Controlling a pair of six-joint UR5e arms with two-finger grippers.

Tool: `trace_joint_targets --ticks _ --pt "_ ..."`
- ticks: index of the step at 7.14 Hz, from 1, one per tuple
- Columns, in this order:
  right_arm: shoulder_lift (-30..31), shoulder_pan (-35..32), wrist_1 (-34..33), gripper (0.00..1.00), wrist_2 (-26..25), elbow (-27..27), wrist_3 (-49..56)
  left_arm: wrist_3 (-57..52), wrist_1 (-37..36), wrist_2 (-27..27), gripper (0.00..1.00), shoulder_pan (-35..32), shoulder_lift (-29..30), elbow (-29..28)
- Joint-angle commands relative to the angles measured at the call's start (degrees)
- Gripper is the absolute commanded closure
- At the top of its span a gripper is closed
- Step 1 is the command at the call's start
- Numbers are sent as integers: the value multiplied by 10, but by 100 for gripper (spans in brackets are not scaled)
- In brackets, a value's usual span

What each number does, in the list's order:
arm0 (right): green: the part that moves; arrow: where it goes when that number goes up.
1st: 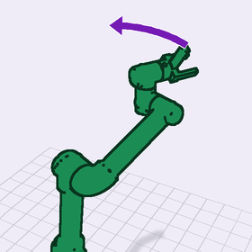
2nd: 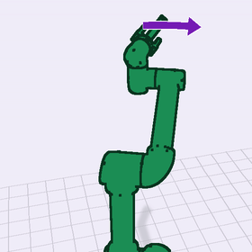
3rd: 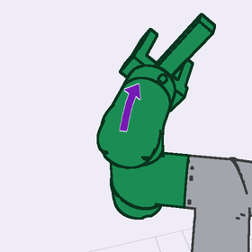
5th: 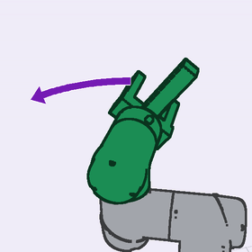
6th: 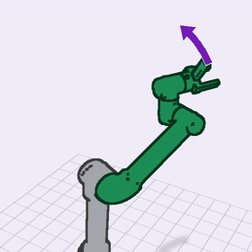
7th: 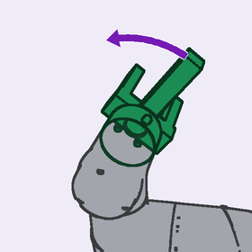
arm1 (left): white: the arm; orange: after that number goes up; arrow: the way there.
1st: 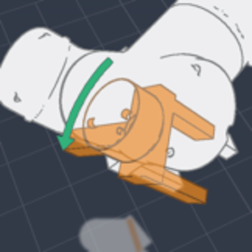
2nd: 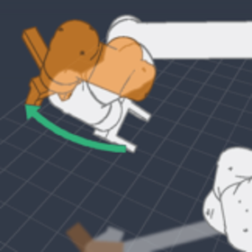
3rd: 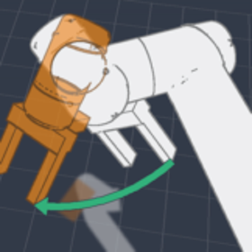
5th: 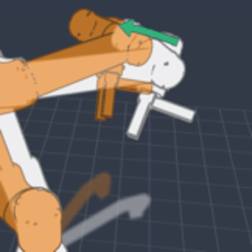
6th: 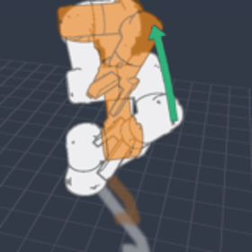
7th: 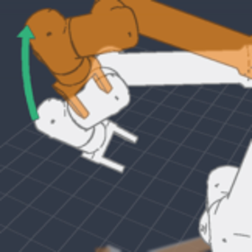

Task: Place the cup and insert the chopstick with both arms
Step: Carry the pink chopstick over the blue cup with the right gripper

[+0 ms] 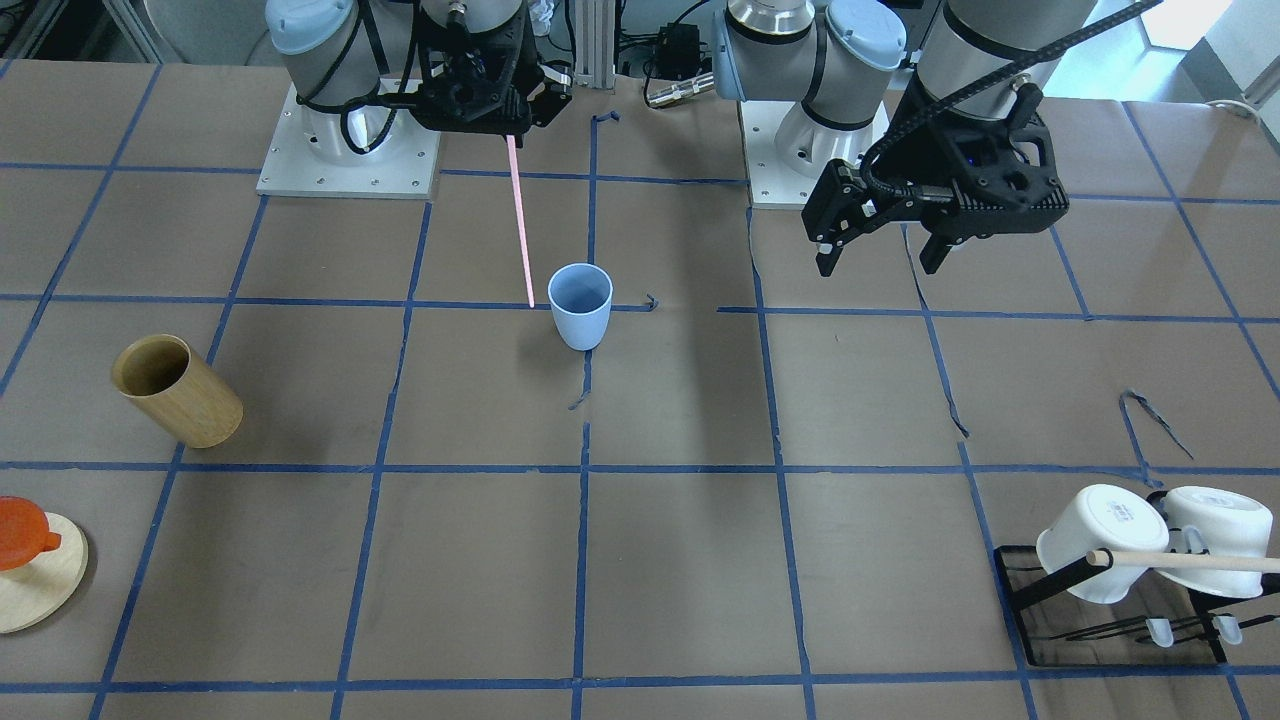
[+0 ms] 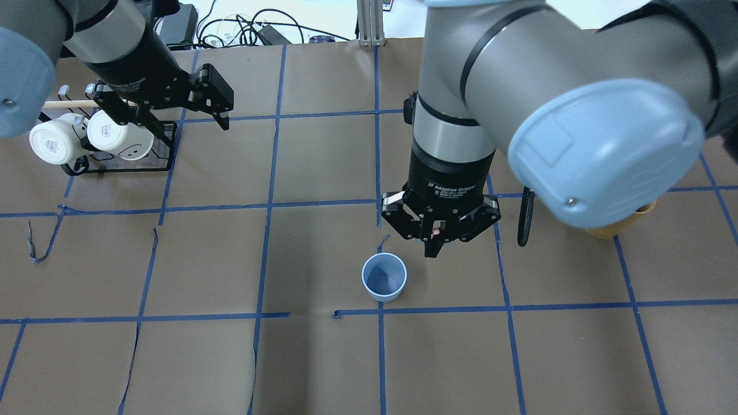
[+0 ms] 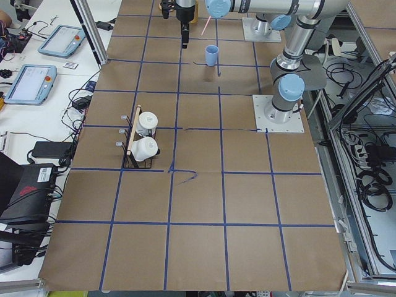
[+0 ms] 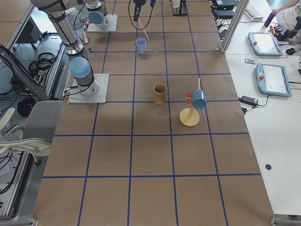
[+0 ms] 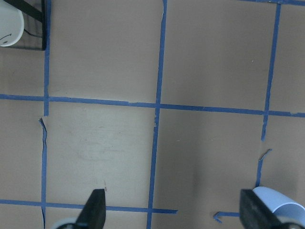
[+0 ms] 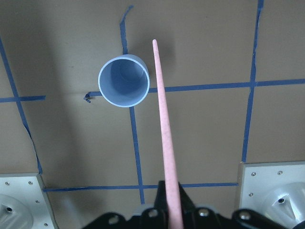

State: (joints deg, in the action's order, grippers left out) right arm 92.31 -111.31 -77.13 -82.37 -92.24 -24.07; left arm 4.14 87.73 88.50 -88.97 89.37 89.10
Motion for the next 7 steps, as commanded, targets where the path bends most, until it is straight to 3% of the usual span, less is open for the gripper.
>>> trace_joint_targets --ticks 1,7 --pt "-3 -25 -27 100 5 -20 -19 0 2 3 0 2 0 -1" --pt "-52 -70 -41 100 9 -25 -63 0 9 4 0 3 -7 0"
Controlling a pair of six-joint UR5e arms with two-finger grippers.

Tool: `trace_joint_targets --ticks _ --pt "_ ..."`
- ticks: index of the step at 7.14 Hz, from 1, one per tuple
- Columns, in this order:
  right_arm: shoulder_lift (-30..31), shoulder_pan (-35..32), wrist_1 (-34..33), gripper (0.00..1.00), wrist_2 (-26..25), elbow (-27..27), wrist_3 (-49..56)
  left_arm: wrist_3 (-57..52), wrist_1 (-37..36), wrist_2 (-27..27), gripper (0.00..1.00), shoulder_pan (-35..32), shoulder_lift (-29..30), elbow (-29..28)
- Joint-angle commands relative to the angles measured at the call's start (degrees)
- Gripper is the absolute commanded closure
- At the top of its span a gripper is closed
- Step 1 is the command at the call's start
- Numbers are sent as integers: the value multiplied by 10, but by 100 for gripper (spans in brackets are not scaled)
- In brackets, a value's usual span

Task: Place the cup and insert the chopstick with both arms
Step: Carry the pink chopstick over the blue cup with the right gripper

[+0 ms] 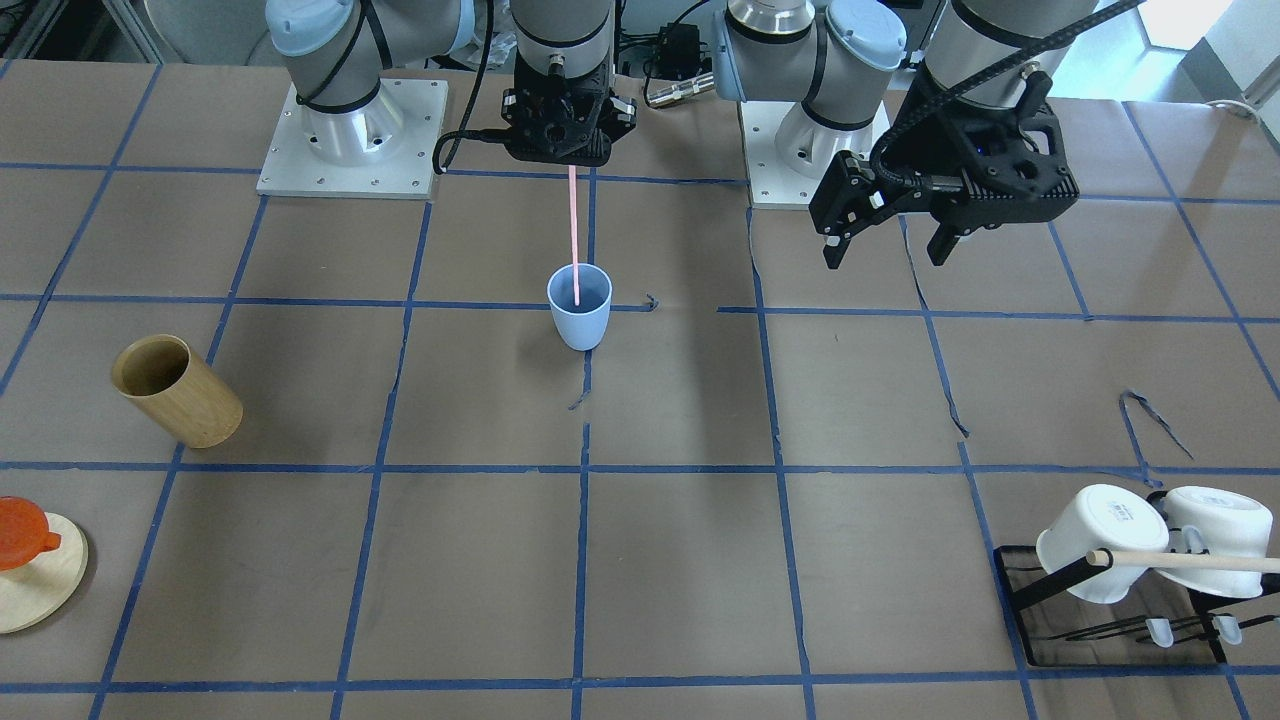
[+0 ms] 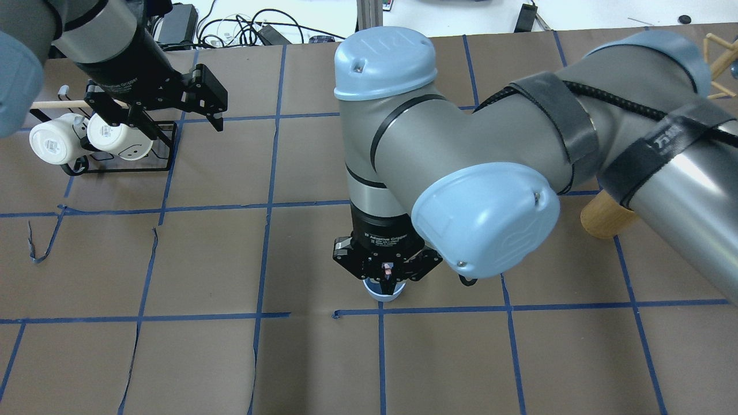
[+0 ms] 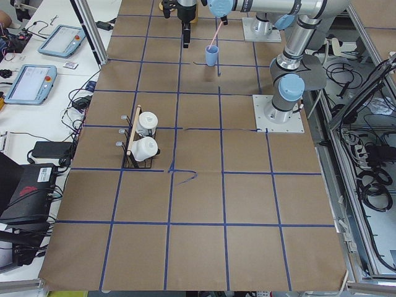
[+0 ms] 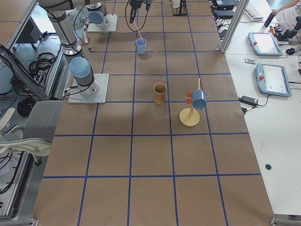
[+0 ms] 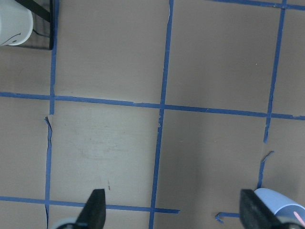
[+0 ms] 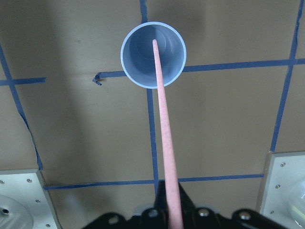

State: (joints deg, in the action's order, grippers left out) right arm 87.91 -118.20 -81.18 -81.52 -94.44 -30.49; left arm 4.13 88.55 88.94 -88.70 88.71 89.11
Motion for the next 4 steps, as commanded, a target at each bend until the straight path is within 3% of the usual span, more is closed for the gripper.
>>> trace_joint_targets --ticks 1,2,3,4 --pt "-12 -1 -2 100 0 -12 1 0 2 0 0 0 0 0" --pt "-15 -1 -5 100 -1 -14 3 0 2 0 0 0 0 0" --pt "-25 -1 -48 89 -9 -19 3 0 2 0 0 0 0 0" --pt "-27 -1 -72 89 -8 -34 4 0 2 0 0 0 0 0"
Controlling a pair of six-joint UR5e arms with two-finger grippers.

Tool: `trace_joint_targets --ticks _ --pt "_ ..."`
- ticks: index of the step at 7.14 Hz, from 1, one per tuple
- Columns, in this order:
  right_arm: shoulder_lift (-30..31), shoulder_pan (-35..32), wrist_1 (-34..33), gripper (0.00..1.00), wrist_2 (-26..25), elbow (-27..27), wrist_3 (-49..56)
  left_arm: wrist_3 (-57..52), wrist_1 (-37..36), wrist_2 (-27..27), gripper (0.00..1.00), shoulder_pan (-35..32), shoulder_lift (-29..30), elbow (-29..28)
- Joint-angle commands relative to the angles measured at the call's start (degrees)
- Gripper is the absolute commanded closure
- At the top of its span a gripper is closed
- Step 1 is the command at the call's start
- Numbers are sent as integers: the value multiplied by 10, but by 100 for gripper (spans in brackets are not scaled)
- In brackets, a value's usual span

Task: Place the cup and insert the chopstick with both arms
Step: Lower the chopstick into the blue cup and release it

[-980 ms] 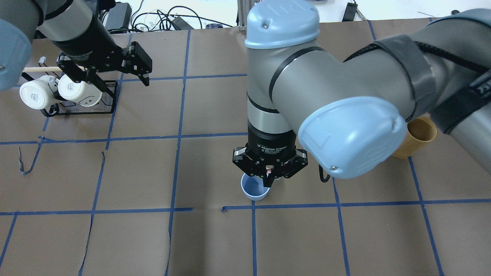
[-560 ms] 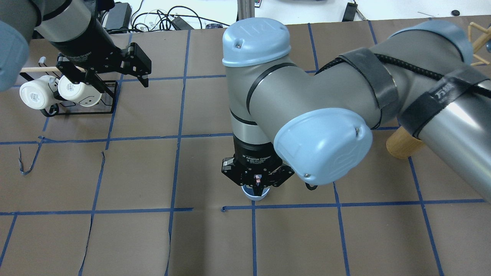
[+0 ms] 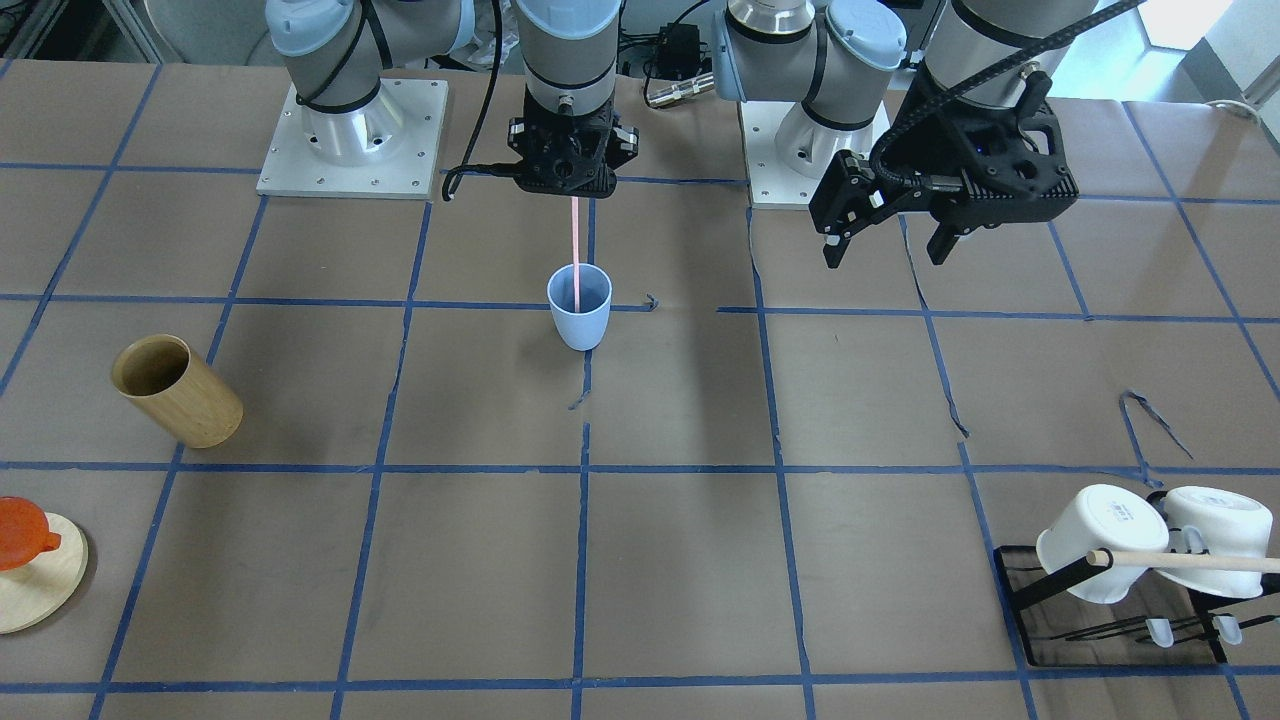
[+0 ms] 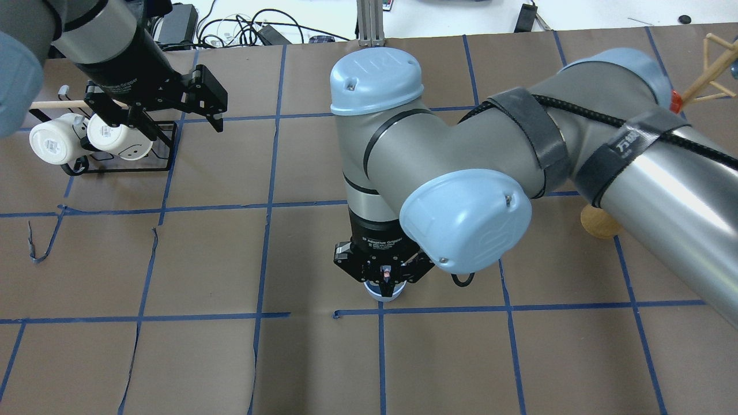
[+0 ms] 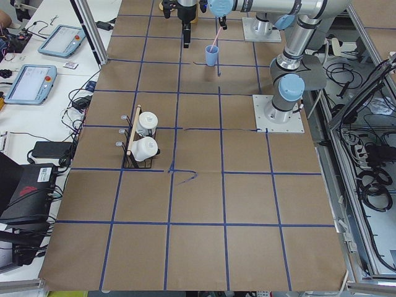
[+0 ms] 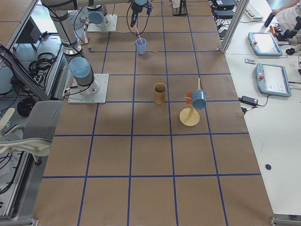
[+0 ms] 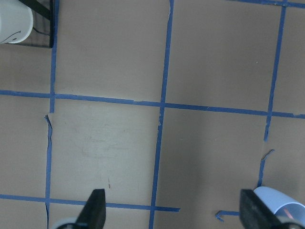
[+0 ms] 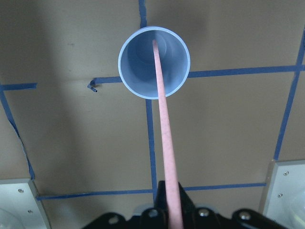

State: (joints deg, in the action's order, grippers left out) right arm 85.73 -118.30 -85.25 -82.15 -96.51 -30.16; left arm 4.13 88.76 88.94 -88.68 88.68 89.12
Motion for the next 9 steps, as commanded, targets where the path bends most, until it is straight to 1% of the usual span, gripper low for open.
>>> trace_joint_targets --ticks 1,3,4,5,6,7,9 --pt "-6 0 -50 88 -3 -28 3 0 0 0 0 0 -1 0" --pt "-6 1 -59 86 -3 -32 4 0 0 0 0 0 -1 0" --pt "-6 0 -59 80 -3 -32 4 0 -1 2 0 -1 -1 0" --pt "-6 1 -58 70 -4 -32 3 0 0 2 0 0 -1 0" --pt "-6 1 -57 65 -5 -32 2 0 -1 2 0 0 -1 0" --pt "-6 1 -58 47 -6 -32 3 3 -1 2 0 -1 -1 0" --pt "-6 3 -60 41 -5 -26 5 4 -1 1 0 -1 -1 0"
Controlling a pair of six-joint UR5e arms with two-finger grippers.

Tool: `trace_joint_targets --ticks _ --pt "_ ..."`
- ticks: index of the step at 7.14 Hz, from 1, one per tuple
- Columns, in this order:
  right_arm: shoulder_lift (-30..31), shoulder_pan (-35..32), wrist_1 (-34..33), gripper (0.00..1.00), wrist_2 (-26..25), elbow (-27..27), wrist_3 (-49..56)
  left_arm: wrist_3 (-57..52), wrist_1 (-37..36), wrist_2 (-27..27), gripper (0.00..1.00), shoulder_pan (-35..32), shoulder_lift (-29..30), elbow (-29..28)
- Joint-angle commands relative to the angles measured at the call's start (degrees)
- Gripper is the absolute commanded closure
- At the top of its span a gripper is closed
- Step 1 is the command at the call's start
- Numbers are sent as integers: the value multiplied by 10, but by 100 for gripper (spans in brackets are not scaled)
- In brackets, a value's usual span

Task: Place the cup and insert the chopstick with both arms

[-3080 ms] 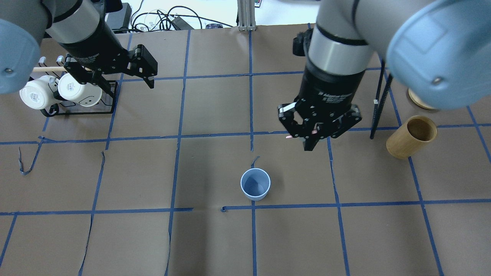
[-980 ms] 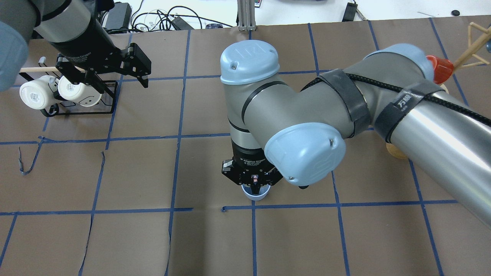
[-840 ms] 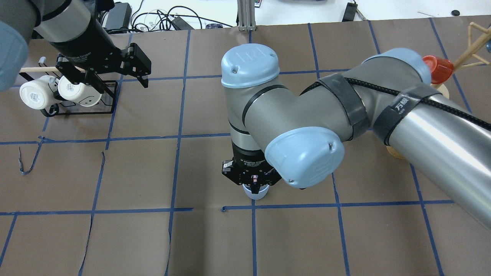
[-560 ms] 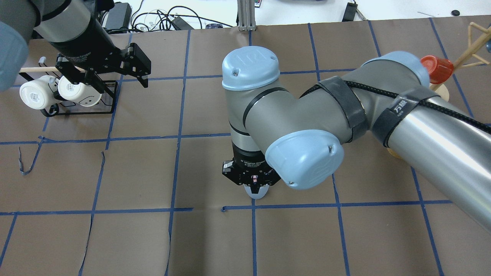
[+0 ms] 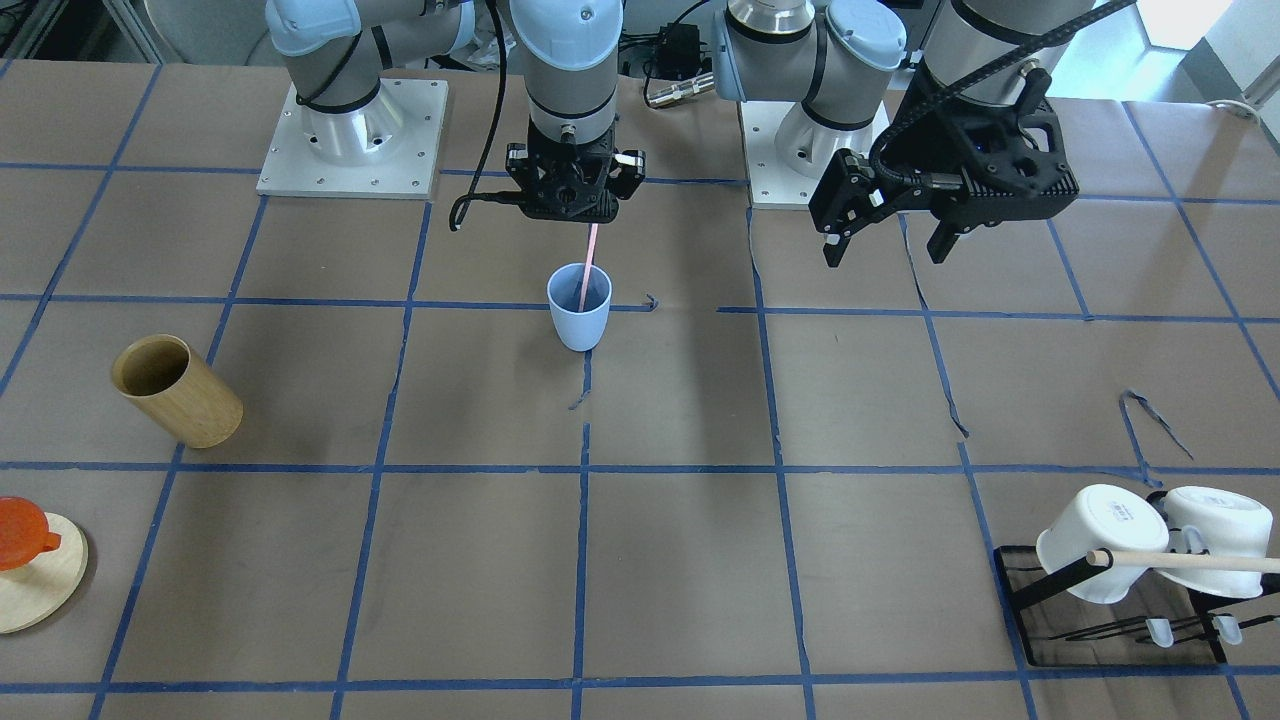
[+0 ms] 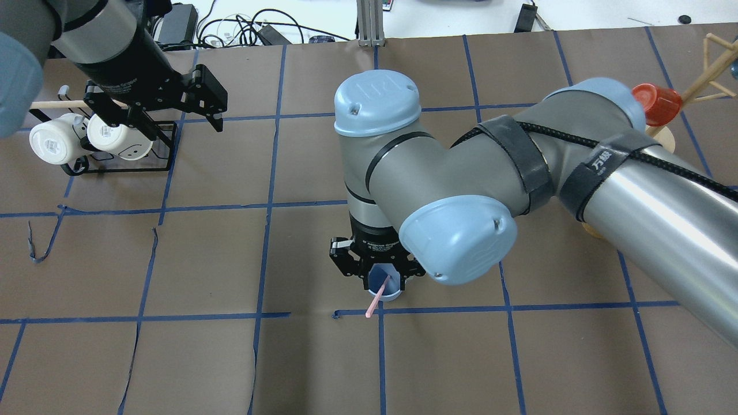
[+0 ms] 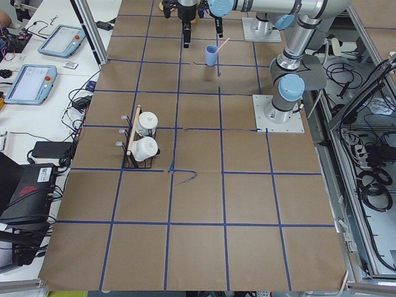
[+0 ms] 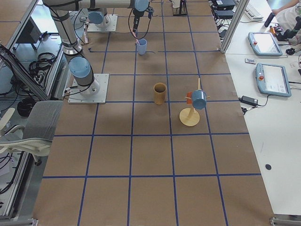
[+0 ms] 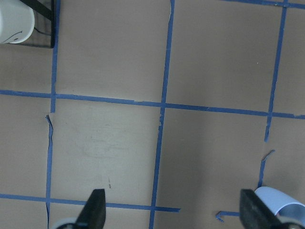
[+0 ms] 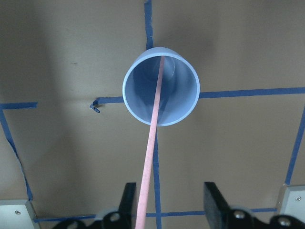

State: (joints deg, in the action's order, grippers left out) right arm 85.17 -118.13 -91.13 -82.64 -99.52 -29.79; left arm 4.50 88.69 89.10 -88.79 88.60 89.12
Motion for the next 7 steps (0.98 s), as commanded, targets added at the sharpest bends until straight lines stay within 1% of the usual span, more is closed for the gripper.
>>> trace_joint_targets --ticks 1,2,3,4,5,6,7 --pt "3 8 -17 28 -20 11 10 1 0 -2 0 0 0 0" --pt "5 16 -68 0 -79 20 64 1 0 -2 0 1 0 0" --pt "6 32 -68 0 -88 34 97 1 -1 -3 0 1 0 0" --pt "7 47 -50 0 -88 55 103 1 -1 -2 0 0 0 1" --pt "6 68 -19 0 -89 90 132 -3 -1 -2 0 2 0 0" --pt "6 109 33 0 -89 127 183 -3 -1 -2 0 2 0 0" --pt "7 156 71 0 -87 158 241 -3 -1 -2 0 2 0 0"
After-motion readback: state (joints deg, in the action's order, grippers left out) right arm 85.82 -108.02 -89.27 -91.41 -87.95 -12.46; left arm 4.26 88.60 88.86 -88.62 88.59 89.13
